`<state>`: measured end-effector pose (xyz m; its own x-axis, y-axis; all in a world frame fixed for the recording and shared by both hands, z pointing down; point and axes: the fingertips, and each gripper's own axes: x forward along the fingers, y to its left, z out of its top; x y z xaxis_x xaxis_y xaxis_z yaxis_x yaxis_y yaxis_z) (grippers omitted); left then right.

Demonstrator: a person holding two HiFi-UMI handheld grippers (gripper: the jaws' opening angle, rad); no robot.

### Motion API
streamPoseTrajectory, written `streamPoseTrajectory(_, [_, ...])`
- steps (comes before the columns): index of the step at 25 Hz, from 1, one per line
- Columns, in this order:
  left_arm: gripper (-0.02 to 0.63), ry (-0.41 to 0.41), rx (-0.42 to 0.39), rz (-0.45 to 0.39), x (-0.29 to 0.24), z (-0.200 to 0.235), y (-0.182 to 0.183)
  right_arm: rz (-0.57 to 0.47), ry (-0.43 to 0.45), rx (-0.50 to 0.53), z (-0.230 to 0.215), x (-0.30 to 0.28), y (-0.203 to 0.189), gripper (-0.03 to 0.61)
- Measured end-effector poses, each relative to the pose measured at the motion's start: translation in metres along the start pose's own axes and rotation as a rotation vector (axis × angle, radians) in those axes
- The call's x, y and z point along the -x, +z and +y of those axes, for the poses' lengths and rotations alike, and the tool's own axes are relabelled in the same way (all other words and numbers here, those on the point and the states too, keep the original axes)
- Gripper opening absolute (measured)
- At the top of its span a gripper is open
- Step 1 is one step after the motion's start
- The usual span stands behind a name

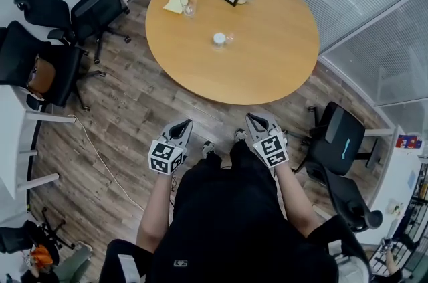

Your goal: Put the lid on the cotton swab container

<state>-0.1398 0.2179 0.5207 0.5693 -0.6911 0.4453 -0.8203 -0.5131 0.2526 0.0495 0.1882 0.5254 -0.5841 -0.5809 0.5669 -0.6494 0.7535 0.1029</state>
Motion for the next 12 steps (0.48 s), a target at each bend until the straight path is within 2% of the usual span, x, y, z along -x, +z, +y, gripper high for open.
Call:
streamPoseTrajectory(7, [0.006,0.026,0.0,0.01,-0.01,0.004,0.004,0.007,0.051,0.004,-0.001,-0.013,-0.006,0.006])
streamPoseTrajectory(12, [0.006,0.057,0.001,0.008,-0.022,0.002,0.016,-0.002,0.088,0.014,-0.022,-0.024,-0.004,0.005])
